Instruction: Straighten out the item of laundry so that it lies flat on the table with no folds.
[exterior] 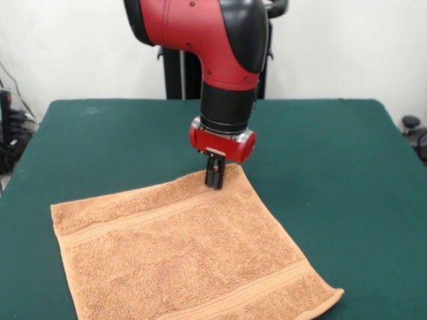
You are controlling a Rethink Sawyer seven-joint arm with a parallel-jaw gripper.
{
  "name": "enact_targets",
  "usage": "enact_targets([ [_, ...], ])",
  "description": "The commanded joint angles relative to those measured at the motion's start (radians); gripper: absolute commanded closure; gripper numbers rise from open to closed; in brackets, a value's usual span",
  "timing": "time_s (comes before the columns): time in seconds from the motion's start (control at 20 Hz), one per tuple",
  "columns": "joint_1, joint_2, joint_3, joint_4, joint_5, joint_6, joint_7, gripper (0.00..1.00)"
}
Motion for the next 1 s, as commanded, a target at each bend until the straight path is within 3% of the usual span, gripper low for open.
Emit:
enact_targets([
  [0.05,-0.011,0.114,0.133,0.076,-0.054,-0.092,0.120,1.00],
  [0.55,-0.035,0.236,0.147,-0.001,-0.096,-0.181,0.128,1.00],
  [1.0,-0.037,0.163,0.114,0.164,-0.105,-0.220,0.197,1.00],
])
